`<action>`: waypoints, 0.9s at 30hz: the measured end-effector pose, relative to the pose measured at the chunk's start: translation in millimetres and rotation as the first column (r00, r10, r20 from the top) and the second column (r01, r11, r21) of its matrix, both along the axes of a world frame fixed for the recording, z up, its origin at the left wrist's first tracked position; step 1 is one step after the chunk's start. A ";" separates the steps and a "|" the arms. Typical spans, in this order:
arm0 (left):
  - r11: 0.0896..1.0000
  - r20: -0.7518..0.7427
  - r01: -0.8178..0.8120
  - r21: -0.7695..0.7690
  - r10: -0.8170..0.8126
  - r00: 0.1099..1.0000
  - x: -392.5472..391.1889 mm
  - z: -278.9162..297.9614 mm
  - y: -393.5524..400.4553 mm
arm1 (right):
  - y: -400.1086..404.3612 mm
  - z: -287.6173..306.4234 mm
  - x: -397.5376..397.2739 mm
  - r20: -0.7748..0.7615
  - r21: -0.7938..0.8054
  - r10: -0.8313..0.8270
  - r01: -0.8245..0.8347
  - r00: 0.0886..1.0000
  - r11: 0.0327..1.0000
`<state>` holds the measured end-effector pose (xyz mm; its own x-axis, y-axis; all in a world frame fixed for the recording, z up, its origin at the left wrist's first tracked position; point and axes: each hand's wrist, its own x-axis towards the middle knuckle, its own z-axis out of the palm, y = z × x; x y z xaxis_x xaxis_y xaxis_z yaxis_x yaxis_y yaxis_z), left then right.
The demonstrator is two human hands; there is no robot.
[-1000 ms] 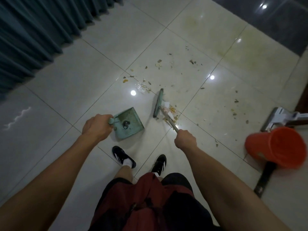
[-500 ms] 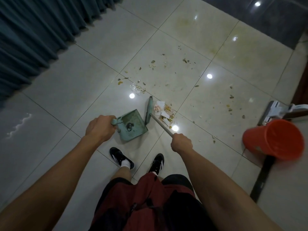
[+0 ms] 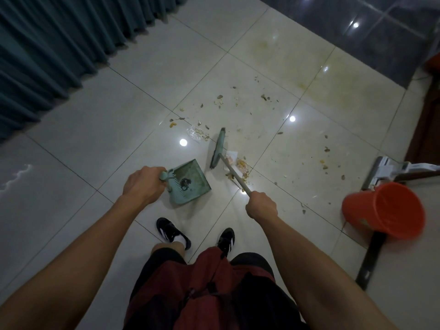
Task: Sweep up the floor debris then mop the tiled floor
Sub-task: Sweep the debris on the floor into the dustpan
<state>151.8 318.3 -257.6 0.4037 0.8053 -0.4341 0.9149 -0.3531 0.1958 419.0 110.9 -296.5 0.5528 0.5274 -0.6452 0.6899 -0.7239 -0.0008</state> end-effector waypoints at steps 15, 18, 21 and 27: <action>0.983 0.061 -0.183 -0.022 0.184 0.981 -114.1 32.3 133.0 | 196.2 18.4 -91.6 -0.046 0.054 0.088 -0.085 0.995 0.995; 0.976 0.047 -0.216 -0.015 0.217 0.975 -124.1 33.3 155.6 | 230.3 18.0 -96.4 -0.070 0.055 0.121 -0.117 0.990 0.992; 0.974 0.023 -0.229 0.005 0.228 0.973 -124.2 33.0 183.5 | 269.3 13.8 -96.3 -0.098 0.050 0.164 -0.159 0.982 0.986; 0.965 -0.027 -0.263 -0.020 0.263 0.965 -97.1 36.2 252.9 | 349.3 -1.3 -79.0 -0.136 0.063 0.171 -0.163 0.976 0.985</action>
<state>54.7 571.2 -221.5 0.1684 0.8711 -0.4612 0.9794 -0.0951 0.1779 340.0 460.1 -297.8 0.3596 0.6390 -0.6800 0.7913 -0.5950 -0.1406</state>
